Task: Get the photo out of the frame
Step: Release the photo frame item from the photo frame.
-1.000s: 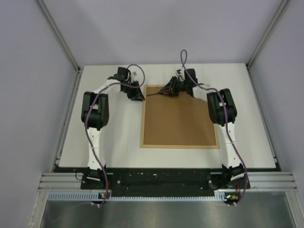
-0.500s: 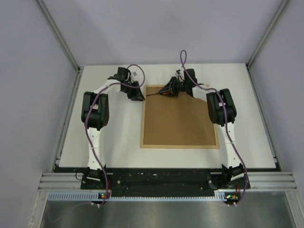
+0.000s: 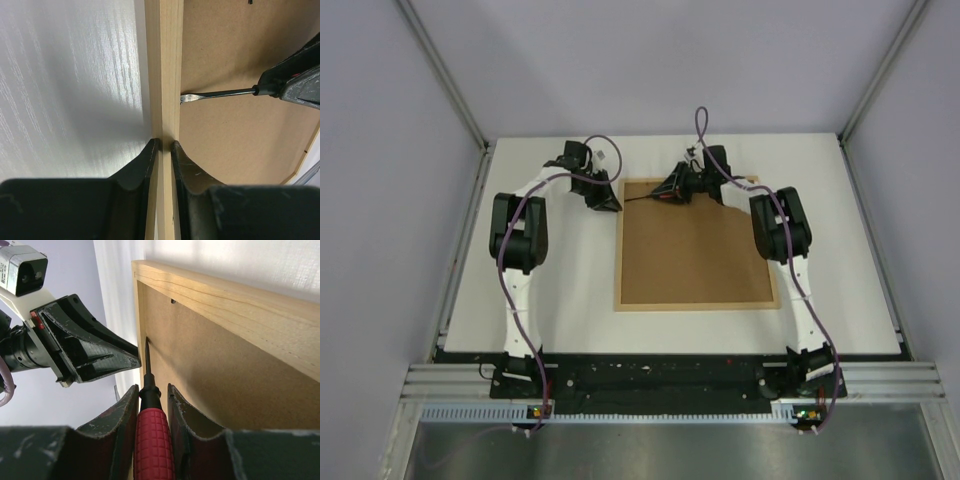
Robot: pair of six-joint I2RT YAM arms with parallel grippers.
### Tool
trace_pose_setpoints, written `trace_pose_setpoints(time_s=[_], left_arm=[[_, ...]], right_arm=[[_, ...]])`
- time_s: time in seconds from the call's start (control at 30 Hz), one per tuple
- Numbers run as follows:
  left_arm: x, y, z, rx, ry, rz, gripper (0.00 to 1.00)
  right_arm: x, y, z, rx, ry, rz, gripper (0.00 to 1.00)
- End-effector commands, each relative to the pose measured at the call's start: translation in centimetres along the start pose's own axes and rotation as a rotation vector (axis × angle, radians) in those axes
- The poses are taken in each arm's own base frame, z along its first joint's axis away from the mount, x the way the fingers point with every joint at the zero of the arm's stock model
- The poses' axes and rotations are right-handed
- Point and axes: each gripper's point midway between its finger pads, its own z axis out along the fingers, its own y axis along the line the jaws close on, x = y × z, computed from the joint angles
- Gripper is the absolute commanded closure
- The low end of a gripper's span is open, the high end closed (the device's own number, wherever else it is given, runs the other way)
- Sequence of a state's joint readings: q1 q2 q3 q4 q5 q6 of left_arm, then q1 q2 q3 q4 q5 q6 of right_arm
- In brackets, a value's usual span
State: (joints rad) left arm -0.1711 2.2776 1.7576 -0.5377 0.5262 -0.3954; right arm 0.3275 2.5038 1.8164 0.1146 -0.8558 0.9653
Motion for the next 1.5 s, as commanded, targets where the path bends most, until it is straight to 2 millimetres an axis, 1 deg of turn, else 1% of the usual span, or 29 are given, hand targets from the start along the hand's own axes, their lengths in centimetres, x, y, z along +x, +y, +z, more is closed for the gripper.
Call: trace_pose_setpoints(time_s=[0.0, 0.13, 0.3, 0.33, 0.43, 0.57, 0.63, 0.7, 0.77, 0.83, 0.87, 0.9, 1.0, 1.03, 1.07, 1.13, 1.2, 1.23, 1.3, 1.33, 1.47], left_arm=[[1.1, -0.4, 1.1, -0.017, 0.020, 0.020, 0.91], [1.1, -0.4, 0.8, -0.031, 0.015, 0.006, 0.92], [1.2, -0.8, 0.6, -0.040, 0.007, 0.010, 0.94], [1.2, -0.9, 0.6, -0.039, 0.006, 0.010, 0.94], [1.4, -1.1, 0.8, -0.034, 0.010, 0.012, 0.95], [1.9, -1.5, 1.3, -0.029, 0.020, 0.016, 0.96], [2.1, -1.7, 1.5, -0.029, 0.022, 0.022, 0.96], [2.1, -2.1, 1.6, -0.027, 0.020, 0.033, 0.96], [2.0, -2.3, 1.4, -0.028, 0.015, 0.041, 0.96], [1.6, -2.3, 0.9, -0.042, -0.004, 0.057, 0.95], [1.3, -2.4, 0.6, -0.042, -0.015, 0.064, 0.95], [1.0, -2.3, 0.3, -0.048, -0.021, 0.070, 0.92], [-0.3, -2.1, -0.6, -0.062, -0.051, 0.081, 0.77], [-0.8, -2.1, -1.0, -0.067, -0.062, 0.087, 0.72], [-1.2, -2.0, -1.1, -0.075, -0.068, 0.091, 0.67], [-2.1, -1.9, -1.5, -0.101, -0.088, 0.107, 0.57], [-2.9, -2.0, -1.7, -0.117, -0.107, 0.119, 0.49], [-3.2, -1.9, -1.6, -0.132, -0.111, 0.126, 0.44], [-3.9, -1.5, -1.4, -0.178, -0.118, 0.142, 0.37], [-4.1, -1.5, -1.3, -0.198, -0.117, 0.153, 0.35], [-4.4, -1.3, -0.4, -0.280, -0.122, 0.212, 0.24]], right_arm=[[4.5, 0.5, 2.8, 0.046, 0.085, 0.005, 1.00], [6.1, 4.7, 2.8, 0.080, 0.081, -0.035, 1.00], [6.4, 8.1, 3.3, 0.179, 0.015, -0.077, 1.00], [6.2, 9.0, 3.4, 0.185, -0.003, -0.099, 1.00], [6.8, 11.3, 4.0, 0.181, -0.020, -0.145, 1.00], [8.5, 13.3, 5.2, 0.168, -0.004, -0.193, 1.00], [9.5, 15.0, 5.7, 0.141, 0.009, -0.231, 1.00], [9.6, 16.1, 5.9, 0.125, 0.008, -0.279, 1.00], [9.3, 16.8, 5.6, 0.122, 0.000, -0.322, 1.00], [8.4, 16.8, 4.2, 0.153, -0.013, -0.374, 1.00], [7.7, 16.7, 3.1, 0.155, -0.021, -0.381, 1.00], [7.0, 16.5, 1.9, 0.156, -0.027, -0.389, 1.00], [5.2, 16.2, -2.3, 0.151, -0.035, -0.420, 1.00], [4.5, 16.1, -4.0, 0.151, -0.045, -0.435, 1.00], [4.0, 15.5, -5.5, 0.159, -0.045, -0.448, 1.00], [3.1, 15.7, -8.7, 0.151, -0.064, -0.486, 1.00], [2.1, 14.7, -11.5, 0.147, -0.072, -0.504, 1.00], [1.8, 13.9, -12.7, 0.156, -0.077, -0.508, 1.00], [1.6, 12.9, -14.6, 0.155, -0.079, -0.527, 1.00], [1.4, 12.1, -15.4, 0.161, -0.081, -0.534, 1.00], [2.4, 9.0, -17.1, 0.166, -0.056, -0.498, 1.00]])
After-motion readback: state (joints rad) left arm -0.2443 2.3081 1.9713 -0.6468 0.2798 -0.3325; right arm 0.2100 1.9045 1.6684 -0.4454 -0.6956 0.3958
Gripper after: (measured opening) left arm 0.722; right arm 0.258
